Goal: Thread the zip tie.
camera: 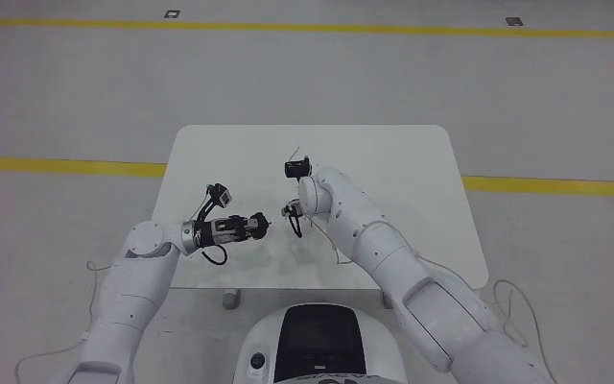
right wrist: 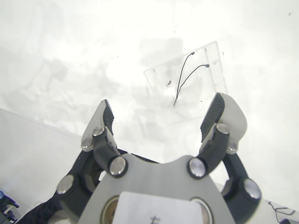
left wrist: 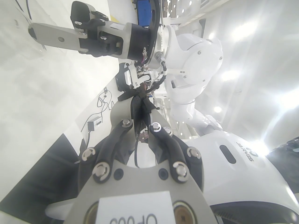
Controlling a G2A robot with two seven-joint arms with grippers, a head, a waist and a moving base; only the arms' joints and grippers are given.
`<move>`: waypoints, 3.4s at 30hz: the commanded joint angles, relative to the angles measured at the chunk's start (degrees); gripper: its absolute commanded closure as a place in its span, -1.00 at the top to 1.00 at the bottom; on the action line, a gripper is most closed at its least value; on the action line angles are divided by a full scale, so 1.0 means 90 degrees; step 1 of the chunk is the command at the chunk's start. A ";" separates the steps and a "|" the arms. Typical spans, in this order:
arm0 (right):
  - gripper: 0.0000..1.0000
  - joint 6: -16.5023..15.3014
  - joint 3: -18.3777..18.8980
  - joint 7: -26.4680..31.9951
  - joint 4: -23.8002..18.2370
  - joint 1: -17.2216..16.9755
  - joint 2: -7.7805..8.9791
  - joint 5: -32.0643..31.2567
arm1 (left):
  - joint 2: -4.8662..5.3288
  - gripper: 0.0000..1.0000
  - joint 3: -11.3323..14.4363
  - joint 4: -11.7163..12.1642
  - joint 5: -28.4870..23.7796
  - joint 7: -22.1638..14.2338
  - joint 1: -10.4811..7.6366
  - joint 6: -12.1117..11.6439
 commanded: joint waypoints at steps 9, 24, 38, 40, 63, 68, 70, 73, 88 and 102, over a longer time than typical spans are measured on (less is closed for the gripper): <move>1.00 -0.0067 0.0073 -0.0192 -0.0096 -0.0094 0.0032 0.0025 | 0.0000 -1.00 0.0000 0.0000 0.0000 0.0000 0.0000 0.0000; -0.42 0.0033 0.0291 -0.0267 -0.0405 -0.0318 0.0066 -0.0350 | 0.0000 -1.00 0.0000 0.0000 0.0000 0.0000 0.0000 0.0000; -0.62 0.0033 0.0691 -0.0318 0.0036 -0.0306 -0.0119 -0.0968 | 0.0000 -1.00 0.0000 0.0000 0.0000 0.0000 0.0000 0.0000; -0.64 0.0033 0.0779 -0.0324 0.0149 -0.0287 -0.0180 -0.1063 | 0.0000 -1.00 0.0000 0.0000 0.0000 0.0000 0.0000 0.0000; -0.86 0.0033 0.1610 -0.0899 0.1943 0.0307 -0.0891 -0.1786 | 0.0000 -1.00 0.0000 0.0000 0.0000 0.0000 0.0000 0.0000; -0.78 0.0033 0.1799 -0.1032 0.2256 0.0443 -0.1000 -0.1929 | 0.0000 -1.00 0.0000 0.0000 0.0000 0.0000 0.0000 0.0000; -0.76 0.0033 0.1884 -0.1081 0.2372 0.0497 -0.1041 -0.1979 | 0.0000 -1.00 0.0000 0.0000 0.0000 0.0000 0.0000 0.0000; -0.76 0.0033 0.1999 -0.1145 0.2535 0.0569 -0.1088 -0.2063 | 0.0000 -1.00 0.0000 0.0000 0.0000 0.0000 0.0000 0.0000; -0.74 0.0033 0.2555 -0.1435 0.3142 0.0834 -0.1245 -0.2509 | 0.0000 -1.00 0.0000 0.0000 0.0000 0.0000 0.0000 0.0000; -0.76 0.0033 0.2898 -0.1394 0.3377 0.0939 -0.1350 -0.2982 | 0.0000 -1.00 0.0000 0.0000 0.0000 0.0000 0.0000 0.0000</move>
